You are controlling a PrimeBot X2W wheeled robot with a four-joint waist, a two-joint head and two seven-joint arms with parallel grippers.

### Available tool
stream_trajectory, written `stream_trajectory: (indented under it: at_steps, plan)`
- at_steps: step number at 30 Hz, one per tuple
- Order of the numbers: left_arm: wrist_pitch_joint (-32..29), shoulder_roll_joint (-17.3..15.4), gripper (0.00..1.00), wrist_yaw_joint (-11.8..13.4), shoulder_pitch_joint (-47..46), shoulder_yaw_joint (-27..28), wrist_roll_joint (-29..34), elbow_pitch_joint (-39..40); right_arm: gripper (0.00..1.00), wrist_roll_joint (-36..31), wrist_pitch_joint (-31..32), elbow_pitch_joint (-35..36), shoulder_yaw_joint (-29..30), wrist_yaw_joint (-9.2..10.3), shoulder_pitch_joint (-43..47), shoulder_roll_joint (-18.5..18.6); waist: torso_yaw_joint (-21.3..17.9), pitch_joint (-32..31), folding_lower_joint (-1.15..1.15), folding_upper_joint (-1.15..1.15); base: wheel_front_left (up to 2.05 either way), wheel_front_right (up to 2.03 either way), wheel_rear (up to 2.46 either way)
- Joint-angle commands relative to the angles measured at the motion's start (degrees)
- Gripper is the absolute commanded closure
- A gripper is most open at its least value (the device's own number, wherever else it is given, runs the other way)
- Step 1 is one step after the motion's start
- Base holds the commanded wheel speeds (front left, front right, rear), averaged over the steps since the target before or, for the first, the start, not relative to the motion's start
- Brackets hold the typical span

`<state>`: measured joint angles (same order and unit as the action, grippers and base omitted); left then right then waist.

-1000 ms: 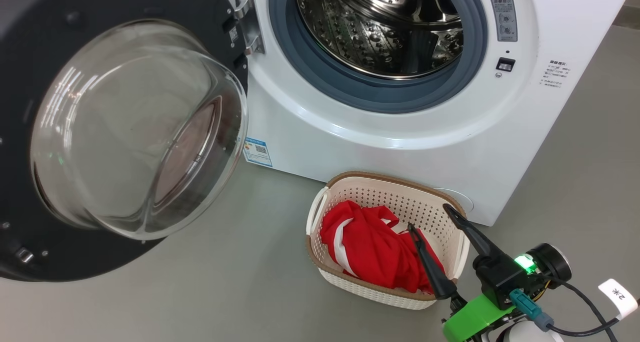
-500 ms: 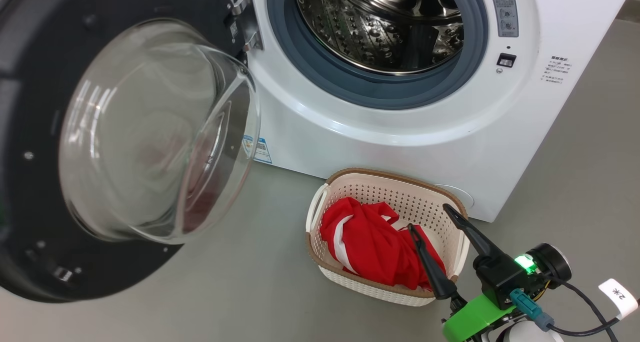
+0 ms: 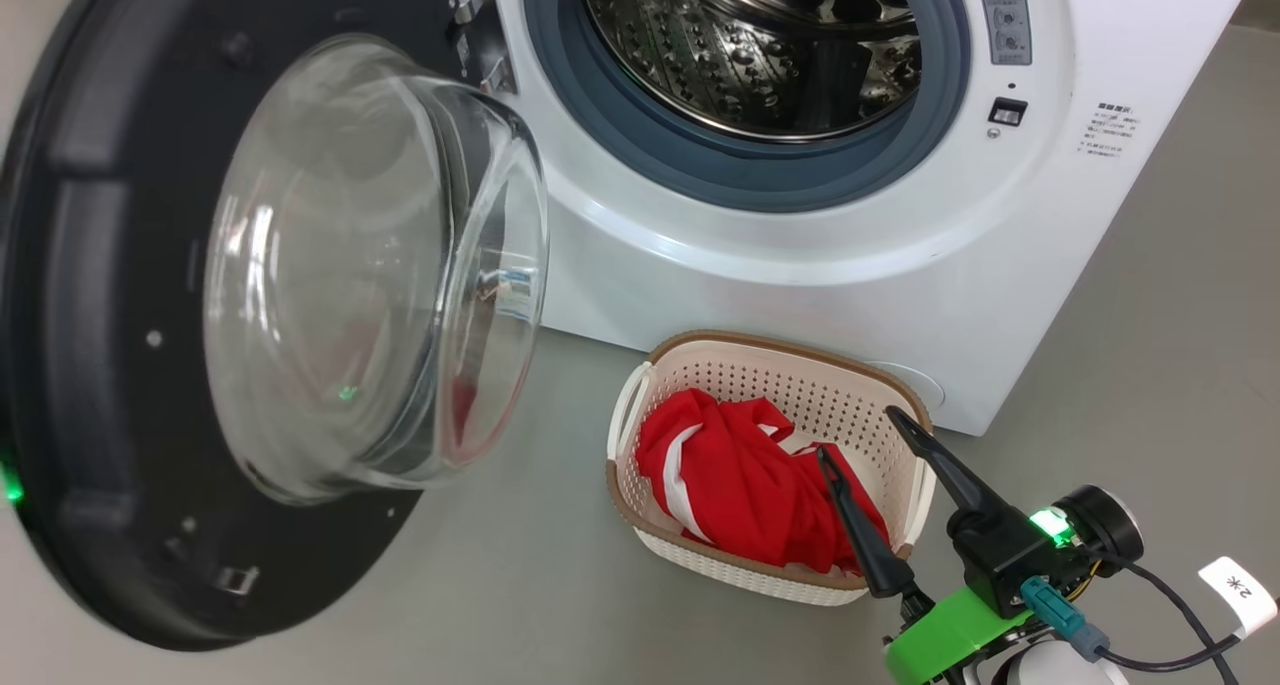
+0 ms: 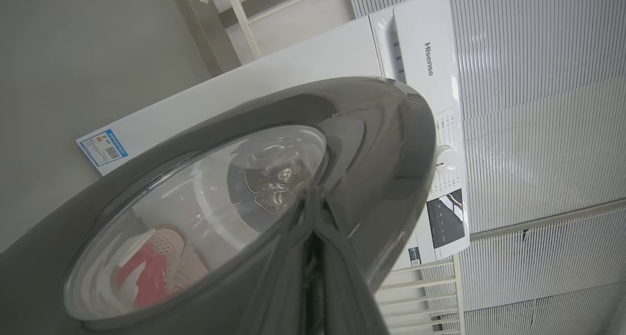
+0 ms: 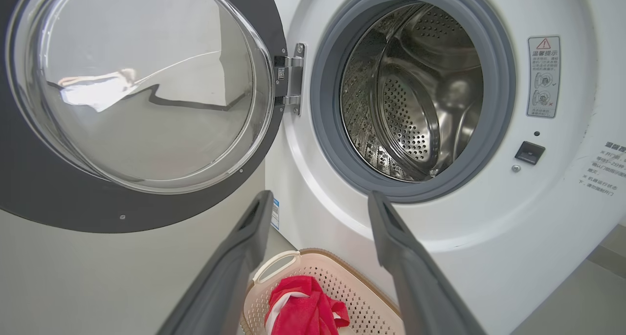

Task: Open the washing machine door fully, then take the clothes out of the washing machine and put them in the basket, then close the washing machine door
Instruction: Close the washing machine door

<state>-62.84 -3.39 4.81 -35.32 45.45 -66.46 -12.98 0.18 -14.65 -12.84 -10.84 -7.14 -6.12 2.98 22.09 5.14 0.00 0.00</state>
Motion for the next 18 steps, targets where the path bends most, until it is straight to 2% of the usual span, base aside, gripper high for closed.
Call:
stream_trajectory:
  at_steps: [1,7,18]
  plan:
    - [-2.03,-0.94,1.0,0.49,1.78,-0.75,-1.16,3.24,0.0,0.83,-0.35,1.68,-1.29,-0.35,-2.53,-0.11,-0.24,0.33,0.0,0.0,0.0,0.0,0.0]
    - [-3.25,0.32,1.0,2.38,4.75,-2.87,-4.58,8.0,0.0,0.87,-0.35,1.54,-1.35,-0.35,-2.79,-0.11,-1.12,0.96,0.0,0.0,0.0,0.0,0.0]
    - [1.07,0.5,1.0,4.6,10.51,-9.77,-12.36,12.34,0.0,1.33,-0.35,1.51,-1.29,-0.35,-3.45,-0.11,-3.71,1.72,0.0,0.0,0.0,0.0,0.0]
